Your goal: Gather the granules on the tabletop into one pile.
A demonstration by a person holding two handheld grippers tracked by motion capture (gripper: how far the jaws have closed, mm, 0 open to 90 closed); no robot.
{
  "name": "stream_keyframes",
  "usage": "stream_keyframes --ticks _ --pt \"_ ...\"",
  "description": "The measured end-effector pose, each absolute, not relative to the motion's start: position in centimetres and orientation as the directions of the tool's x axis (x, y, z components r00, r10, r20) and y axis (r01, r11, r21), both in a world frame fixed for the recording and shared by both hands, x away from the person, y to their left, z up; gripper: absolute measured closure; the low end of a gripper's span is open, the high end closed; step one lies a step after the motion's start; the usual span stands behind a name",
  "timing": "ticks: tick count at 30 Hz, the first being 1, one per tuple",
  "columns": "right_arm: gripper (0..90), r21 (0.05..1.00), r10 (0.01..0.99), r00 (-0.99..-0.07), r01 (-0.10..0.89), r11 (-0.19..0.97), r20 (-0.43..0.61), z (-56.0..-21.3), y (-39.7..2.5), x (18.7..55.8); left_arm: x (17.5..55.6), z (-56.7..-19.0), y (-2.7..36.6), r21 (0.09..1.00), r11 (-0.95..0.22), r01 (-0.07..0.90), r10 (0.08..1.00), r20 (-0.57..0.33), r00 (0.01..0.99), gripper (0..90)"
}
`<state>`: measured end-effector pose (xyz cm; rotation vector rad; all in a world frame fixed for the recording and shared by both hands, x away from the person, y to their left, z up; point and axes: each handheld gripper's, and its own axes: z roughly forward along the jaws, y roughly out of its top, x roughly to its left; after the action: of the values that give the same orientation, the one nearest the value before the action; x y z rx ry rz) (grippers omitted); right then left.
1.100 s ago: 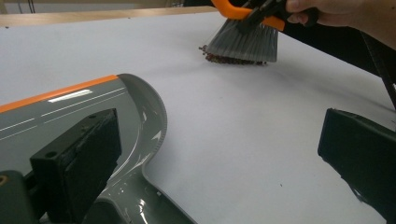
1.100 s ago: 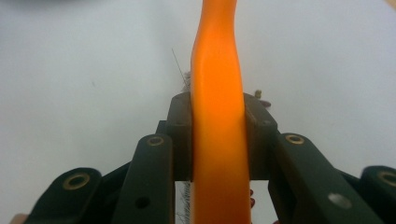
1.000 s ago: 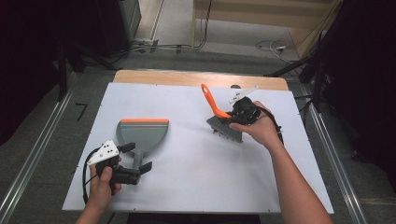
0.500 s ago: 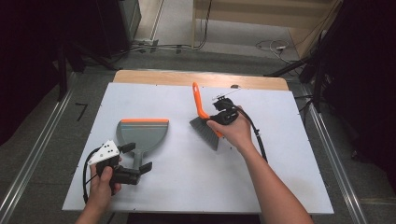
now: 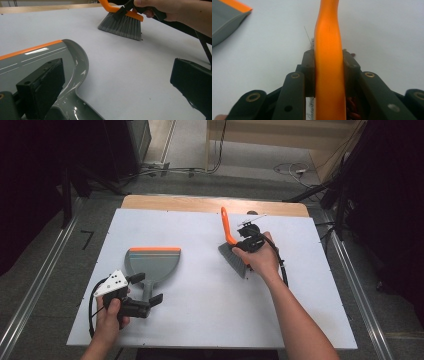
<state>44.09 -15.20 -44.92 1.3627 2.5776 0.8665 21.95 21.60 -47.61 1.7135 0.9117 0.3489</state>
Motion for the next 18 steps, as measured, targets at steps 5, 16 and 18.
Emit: stream_keyframes --ticks 5,16,18 --pt "68.0 0.519 0.823 -0.532 0.770 0.371 0.200 -45.1 -16.4 44.2 22.0 -47.6 21.6 0.913 -0.094 0.397 0.722 -0.212 0.659 0.2" --pt "67.9 0.510 0.869 -0.430 0.820 0.261 0.245 -45.4 -19.1 44.2 21.9 -47.6 21.6 0.913 -0.092 0.397 0.723 -0.213 0.658 0.2" --pt "67.9 0.509 0.869 -0.415 0.827 0.238 0.267 -45.5 -19.4 44.2 21.9 -47.6 21.6 0.913 -0.092 0.397 0.723 -0.213 0.657 0.2"
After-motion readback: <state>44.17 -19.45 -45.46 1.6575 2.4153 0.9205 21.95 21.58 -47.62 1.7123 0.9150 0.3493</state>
